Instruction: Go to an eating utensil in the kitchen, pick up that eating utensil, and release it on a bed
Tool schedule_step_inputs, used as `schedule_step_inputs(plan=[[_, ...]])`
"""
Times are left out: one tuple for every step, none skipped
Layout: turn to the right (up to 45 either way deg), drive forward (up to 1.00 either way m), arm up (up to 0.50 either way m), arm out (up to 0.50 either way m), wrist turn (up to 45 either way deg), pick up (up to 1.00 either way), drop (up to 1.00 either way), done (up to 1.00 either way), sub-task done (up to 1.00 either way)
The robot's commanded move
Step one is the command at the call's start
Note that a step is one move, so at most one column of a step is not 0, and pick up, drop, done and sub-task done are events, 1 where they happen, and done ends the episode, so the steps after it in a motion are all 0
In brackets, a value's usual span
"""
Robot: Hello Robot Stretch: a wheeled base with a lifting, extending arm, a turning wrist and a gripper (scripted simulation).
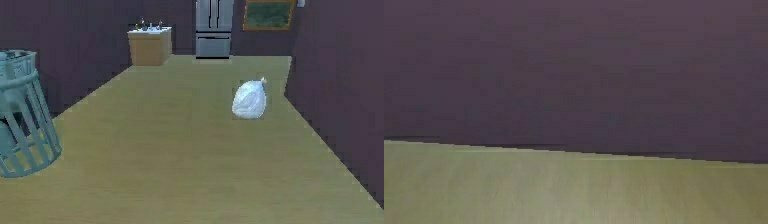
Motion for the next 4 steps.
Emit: schedule_step_inputs(plan=[[0.0,1.0,0.0,0.0,0.0,0.0,0.0,0.0,0.0],[0.0,1.0,0.0,0.0,0.0,0.0,0.0,0.0,0.0],[0.0,1.0,0.0,0.0,0.0,0.0,0.0,0.0,0.0],[-3.0,0.0,0.0,0.0,0.0,0.0,0.0,0.0,0.0]])
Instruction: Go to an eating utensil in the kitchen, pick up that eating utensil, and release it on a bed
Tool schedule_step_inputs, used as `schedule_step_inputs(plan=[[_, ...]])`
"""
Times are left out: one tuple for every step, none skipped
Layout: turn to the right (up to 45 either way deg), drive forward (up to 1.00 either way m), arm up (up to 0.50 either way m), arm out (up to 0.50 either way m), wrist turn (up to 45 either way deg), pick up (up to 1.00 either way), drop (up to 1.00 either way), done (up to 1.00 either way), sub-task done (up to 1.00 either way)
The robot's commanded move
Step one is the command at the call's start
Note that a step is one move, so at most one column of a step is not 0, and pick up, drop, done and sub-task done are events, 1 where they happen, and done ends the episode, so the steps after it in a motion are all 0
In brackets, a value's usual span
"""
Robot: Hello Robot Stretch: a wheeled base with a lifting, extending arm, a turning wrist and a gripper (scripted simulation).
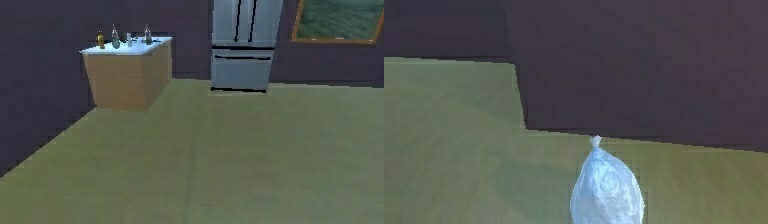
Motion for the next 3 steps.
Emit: schedule_step_inputs(plan=[[0.0,1.0,0.0,0.0,0.0,0.0,0.0,0.0,0.0],[0.0,1.0,0.0,0.0,0.0,0.0,0.0,0.0,0.0],[0.0,1.0,0.0,0.0,0.0,0.0,0.0,0.0,0.0]])
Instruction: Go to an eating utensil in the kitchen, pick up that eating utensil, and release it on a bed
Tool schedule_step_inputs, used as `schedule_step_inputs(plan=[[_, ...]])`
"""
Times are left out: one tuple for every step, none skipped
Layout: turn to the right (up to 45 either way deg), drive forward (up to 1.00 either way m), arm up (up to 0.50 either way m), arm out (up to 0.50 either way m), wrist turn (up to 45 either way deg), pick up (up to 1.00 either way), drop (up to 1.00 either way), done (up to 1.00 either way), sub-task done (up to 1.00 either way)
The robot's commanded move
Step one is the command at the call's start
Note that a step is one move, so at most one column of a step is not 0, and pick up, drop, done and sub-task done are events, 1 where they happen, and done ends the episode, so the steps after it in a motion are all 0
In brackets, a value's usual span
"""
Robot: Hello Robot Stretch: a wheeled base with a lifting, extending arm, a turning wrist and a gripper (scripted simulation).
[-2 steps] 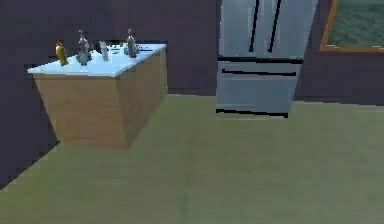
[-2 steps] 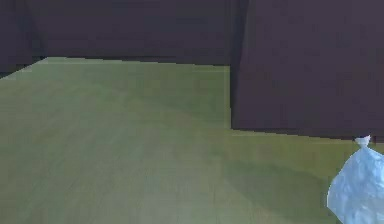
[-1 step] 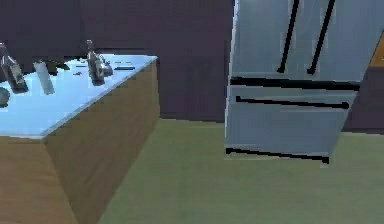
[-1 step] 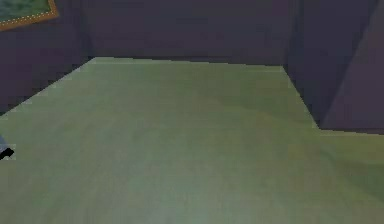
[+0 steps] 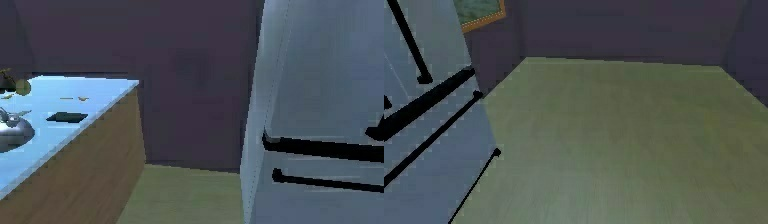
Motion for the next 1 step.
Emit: schedule_step_inputs(plan=[[0.0,0.35,0.0,0.0,0.0,0.0,0.0,0.0,0.0]])
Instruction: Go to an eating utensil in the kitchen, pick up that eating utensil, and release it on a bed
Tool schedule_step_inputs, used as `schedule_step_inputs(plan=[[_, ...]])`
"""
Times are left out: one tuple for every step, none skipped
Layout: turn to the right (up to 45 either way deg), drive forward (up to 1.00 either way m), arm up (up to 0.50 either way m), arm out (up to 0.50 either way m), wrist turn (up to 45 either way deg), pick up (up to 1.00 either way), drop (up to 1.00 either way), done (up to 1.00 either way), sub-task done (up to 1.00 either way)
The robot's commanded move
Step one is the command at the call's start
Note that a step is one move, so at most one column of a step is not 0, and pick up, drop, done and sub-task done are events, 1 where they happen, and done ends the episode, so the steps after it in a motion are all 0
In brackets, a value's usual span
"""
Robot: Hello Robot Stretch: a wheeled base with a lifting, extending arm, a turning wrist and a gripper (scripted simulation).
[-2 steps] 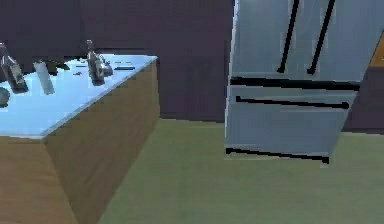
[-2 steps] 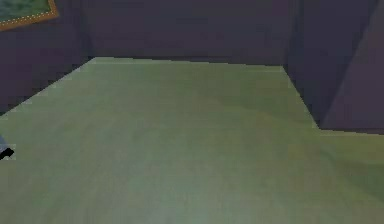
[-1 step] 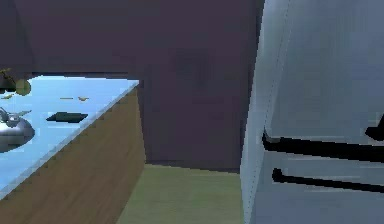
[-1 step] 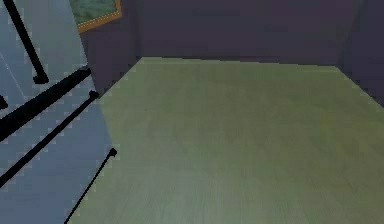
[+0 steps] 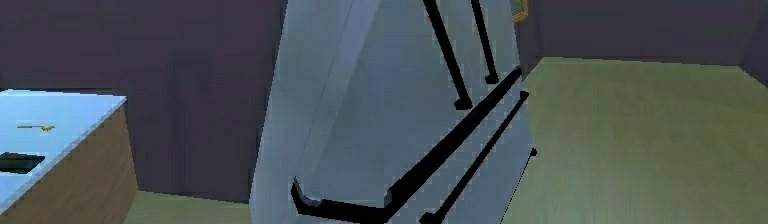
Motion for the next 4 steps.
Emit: schedule_step_inputs(plan=[[-45.0,0.0,0.0,0.0,0.0,0.0,0.0,0.0,0.0],[-45.0,0.0,0.0,0.0,0.0,0.0,0.0,0.0,0.0],[-36.0,0.0,0.0,0.0,0.0,0.0,0.0,0.0,0.0],[-3.0,0.0,0.0,0.0,0.0,0.0,0.0,0.0,0.0]])
